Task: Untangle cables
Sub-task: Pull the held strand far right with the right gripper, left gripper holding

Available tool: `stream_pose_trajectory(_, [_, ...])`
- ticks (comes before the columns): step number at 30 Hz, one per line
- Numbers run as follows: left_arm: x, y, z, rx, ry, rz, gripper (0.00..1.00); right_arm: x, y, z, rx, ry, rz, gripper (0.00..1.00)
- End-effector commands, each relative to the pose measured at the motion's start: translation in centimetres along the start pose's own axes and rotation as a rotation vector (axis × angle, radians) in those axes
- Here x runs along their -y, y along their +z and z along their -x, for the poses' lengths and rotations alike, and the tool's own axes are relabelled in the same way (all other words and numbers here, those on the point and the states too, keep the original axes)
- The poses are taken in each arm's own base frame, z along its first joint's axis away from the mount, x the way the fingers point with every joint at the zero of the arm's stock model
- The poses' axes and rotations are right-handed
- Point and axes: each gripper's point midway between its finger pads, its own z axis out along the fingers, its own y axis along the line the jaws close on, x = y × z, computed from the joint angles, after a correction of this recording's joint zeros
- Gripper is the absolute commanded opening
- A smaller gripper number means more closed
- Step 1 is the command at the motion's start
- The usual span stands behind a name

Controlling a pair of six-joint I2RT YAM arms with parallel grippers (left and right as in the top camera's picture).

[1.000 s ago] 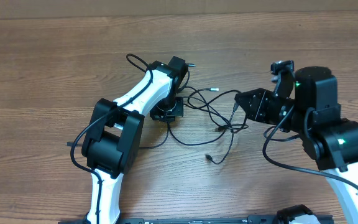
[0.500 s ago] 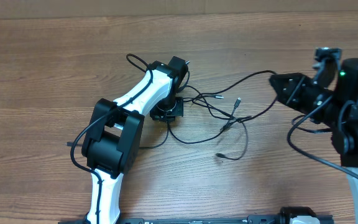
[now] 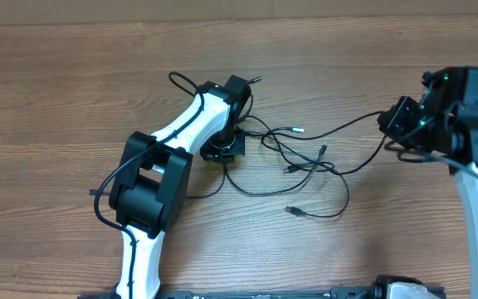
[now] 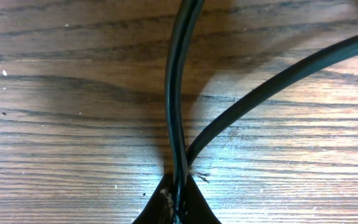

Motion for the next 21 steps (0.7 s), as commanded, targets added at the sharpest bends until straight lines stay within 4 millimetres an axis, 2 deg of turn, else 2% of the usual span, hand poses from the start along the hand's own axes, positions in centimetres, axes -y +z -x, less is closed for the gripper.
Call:
stream_pose_trajectory(1, [-1.4,2.1,-0.4,-0.024,-0.008,0.077,0.04,2.9,1.3,1.6,0.023,-0.002,-0.162,0.04])
stream_pose_trajectory(5, [-1.6,2.1,-0.4,-0.022,-0.008,0.087,0.04,6.1,3.2,1.8,-0.011,0.008,-0.326,0.04])
stream_pose_trajectory(7, [-2.6,2.0,-0.2,-0.004,-0.012,0.140,0.04,6.4,3.5,1.8,-0.015,0.010,-0.338,0.04])
stream_pose_trajectory(10, [-5.1,1.6,0.3,0.027,-0.088,0.252,0.04,6.1,2.9,2.3,0.000,0.016,-0.330,0.04])
stream_pose_trajectory(14, [-8.4,1.1,0.7,0.033,-0.177,0.327,0.04,4.8,0.8,3.8,0.040,0.011,-0.312,0.04])
stream_pose_trajectory(17, [-10.7,1.1,1.2,0.017,-0.245,0.321,0.04,2.8,-2.2,6.0,0.114,0.001,-0.278,0.04])
stream_pose_trajectory(21, [-13.1,1.0,1.3,-0.004,-0.310,0.319,0.04,1.1,-4.8,8.0,0.198,-0.011,-0.238,0.04])
